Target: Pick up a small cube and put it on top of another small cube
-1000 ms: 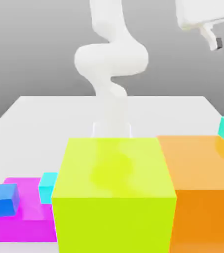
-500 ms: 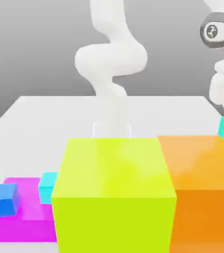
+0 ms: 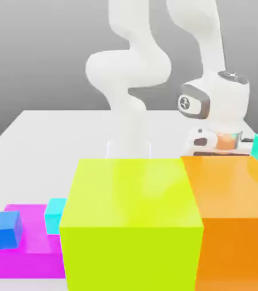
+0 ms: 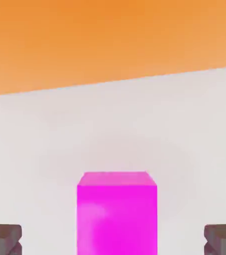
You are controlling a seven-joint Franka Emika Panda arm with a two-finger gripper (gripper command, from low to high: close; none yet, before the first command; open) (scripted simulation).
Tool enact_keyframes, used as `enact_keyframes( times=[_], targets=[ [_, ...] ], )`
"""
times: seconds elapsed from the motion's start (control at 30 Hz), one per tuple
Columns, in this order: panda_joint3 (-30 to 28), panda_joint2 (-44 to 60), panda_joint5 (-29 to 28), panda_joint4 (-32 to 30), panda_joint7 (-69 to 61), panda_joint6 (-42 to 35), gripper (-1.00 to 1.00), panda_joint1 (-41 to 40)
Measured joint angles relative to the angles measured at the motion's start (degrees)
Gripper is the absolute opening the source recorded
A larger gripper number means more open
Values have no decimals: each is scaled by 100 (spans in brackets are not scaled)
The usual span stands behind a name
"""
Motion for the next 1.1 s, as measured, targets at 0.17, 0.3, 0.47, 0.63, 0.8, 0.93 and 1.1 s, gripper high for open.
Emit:
enact_keyframes(
  times=[0.17,0.3,0.47,0.63,0.8,0.93,1.1],
  targets=[
    [-1347,546,-1704,185,1196,332,0,922],
    [-2503,938,-2504,305,1829,632,0,1901],
    [-3600,1376,-2869,366,2227,1030,-100,2980],
    [-3600,1377,-2871,366,2228,1044,-100,2979],
    [-3067,1134,-2684,338,2008,827,-100,2447],
    [-2075,749,-2042,242,1462,511,-100,1576],
    [-985,219,-527,65,358,170,-100,889]
  ],
)
